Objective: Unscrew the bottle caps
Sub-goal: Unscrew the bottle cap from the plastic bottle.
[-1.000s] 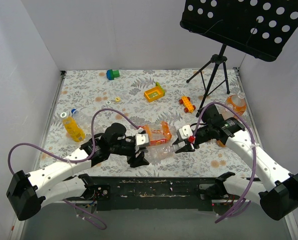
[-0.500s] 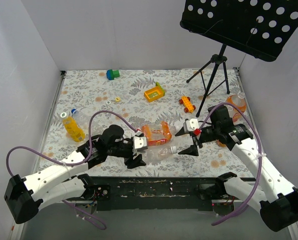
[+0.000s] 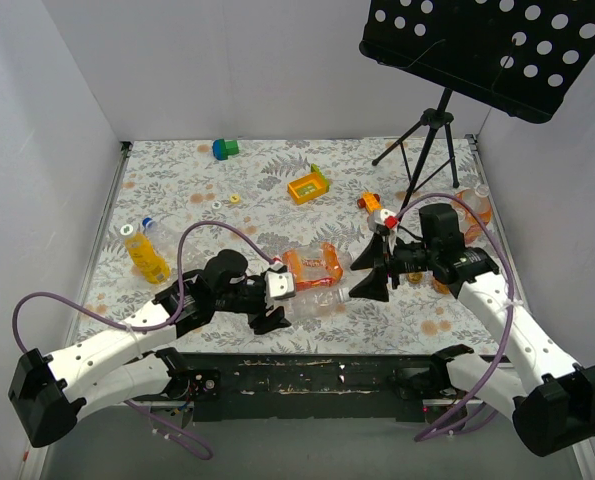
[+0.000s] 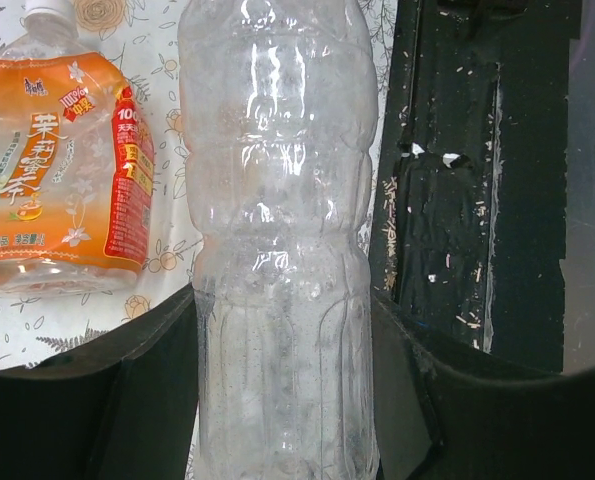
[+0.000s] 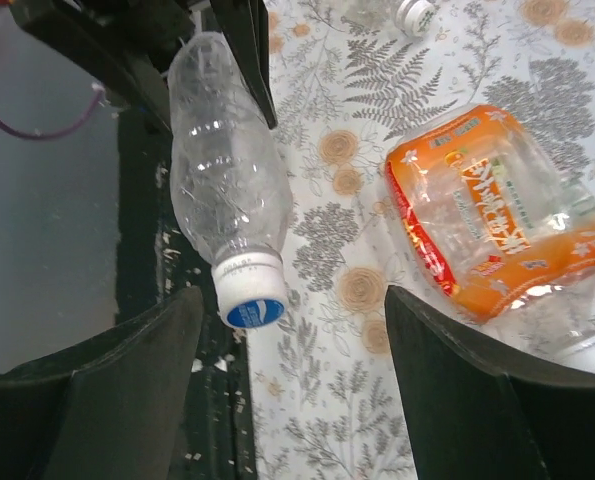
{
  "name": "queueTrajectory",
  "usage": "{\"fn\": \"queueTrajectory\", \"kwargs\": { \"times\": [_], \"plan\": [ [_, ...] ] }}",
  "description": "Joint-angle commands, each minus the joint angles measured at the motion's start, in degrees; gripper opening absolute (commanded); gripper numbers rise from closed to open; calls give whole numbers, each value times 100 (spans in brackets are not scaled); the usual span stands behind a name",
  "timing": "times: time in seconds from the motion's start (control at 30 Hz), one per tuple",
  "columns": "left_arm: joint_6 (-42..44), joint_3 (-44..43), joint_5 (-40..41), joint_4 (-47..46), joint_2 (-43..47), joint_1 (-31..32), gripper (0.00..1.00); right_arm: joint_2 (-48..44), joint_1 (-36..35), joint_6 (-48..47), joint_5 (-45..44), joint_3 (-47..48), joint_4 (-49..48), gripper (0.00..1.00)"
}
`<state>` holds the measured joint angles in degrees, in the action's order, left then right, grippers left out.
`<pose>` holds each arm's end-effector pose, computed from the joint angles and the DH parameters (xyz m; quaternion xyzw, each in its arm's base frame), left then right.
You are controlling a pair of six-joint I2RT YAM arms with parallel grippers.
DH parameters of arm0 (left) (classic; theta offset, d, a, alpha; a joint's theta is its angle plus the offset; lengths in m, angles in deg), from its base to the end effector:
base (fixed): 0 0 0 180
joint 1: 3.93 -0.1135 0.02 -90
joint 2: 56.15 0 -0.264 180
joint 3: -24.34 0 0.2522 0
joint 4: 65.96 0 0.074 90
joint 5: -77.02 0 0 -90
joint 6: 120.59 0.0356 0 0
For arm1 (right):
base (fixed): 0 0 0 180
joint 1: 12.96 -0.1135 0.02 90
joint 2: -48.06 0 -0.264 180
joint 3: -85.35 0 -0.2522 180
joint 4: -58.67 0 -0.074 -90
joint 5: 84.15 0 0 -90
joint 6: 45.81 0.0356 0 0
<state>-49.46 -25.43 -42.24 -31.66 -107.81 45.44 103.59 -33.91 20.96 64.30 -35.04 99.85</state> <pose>0.1125 -0.1579 0.2502 0.3372 0.8024 -0.4321 0.2361 0.1722 0.0984 0.2932 -0.4953 0.6422 0.4293 0.3973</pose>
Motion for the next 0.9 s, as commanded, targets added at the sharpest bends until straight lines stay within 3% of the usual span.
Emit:
{"fn": "queueTrajectory", "kwargs": {
  "times": [0.0, 0.37, 0.67, 0.77, 0.87],
  "plan": [
    [-28, -55, 130, -216, -20, 29, 0, 353, 30, 1802, 446, 30, -747, 80],
    [-204, -12, 175, -401, 51, 29, 0, 477, -23, 2278, 614, -427, -1177, 73],
    [-266, 24, 131, -471, 59, 29, 0, 459, -32, 2244, 878, -401, -1292, 31],
    [-266, 24, 87, -419, 95, 29, 0, 380, -23, 1465, 1316, -375, -1100, 17],
    [-336, 32, -71, -384, 182, 21, 0, 362, -32, -429, 1712, -121, 134, 10]
  ]
}}
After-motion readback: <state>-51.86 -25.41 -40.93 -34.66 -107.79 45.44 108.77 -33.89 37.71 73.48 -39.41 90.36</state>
